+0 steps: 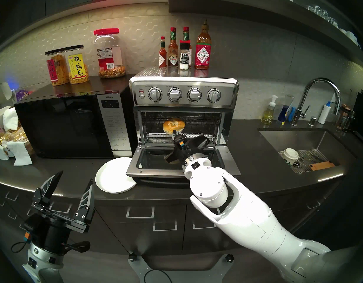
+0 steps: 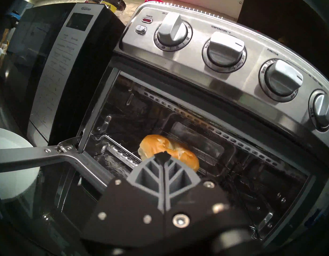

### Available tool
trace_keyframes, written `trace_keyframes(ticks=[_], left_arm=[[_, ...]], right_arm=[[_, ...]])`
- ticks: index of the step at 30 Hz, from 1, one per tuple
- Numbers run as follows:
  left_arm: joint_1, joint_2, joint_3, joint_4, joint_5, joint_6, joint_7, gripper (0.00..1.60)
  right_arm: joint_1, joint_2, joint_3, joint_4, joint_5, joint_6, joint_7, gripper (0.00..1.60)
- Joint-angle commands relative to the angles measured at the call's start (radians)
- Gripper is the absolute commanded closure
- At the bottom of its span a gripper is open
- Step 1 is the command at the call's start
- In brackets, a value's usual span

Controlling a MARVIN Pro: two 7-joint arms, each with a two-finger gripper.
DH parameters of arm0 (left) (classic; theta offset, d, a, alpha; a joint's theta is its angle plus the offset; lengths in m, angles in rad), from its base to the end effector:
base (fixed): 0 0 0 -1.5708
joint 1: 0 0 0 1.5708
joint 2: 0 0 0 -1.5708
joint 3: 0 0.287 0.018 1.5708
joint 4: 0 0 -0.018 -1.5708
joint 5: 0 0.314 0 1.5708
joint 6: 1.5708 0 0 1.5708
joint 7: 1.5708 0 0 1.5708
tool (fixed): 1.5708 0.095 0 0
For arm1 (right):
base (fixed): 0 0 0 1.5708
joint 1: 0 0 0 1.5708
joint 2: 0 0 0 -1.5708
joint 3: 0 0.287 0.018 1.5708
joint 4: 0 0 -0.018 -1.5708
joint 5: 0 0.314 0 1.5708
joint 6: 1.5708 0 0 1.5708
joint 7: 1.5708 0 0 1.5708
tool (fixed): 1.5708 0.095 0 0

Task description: Open the oven and place the bagel inside on the rack

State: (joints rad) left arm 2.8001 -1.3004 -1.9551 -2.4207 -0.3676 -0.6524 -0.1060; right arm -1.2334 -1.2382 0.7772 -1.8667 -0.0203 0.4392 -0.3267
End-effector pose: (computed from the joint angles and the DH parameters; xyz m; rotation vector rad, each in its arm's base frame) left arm 0.1288 0.0904 -0.1912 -1.8210 0.2628 -2.5424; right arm 0.3938 0.1838 -0.1813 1.9102 0.9002 2.2058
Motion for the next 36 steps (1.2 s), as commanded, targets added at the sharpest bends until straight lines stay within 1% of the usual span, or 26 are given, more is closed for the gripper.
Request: trace_keyframes(ticks=[1,12,20,36], left_arm=[[-0.001,-0.001,-0.001,-0.023,0.001,0.0,0.001,0.0],[-0.003,-0.002,-0.001,-0.023,0.0,-0.001,-0.001,0.0],[-0.003,-0.004,-0.002,-0.023,0.0,-0.001,-0.003,0.0],[-0.004,-0.007,-0.002,-0.023,-0.001,0.001,-0.005,0.0]], right_arm=[[0.022,-0.036,-0.001,0.029,-0.003,-0.016,-0.012,1.6],[0.052,-0.069,0.008,0.091,0.0,-0.04,-0.013,1.6],[0.065,-0.08,0.018,0.102,-0.004,-0.043,-0.014,1.6],[0.06,-0.1,0.018,0.121,-0.011,-0.039,-0.023,1.6]])
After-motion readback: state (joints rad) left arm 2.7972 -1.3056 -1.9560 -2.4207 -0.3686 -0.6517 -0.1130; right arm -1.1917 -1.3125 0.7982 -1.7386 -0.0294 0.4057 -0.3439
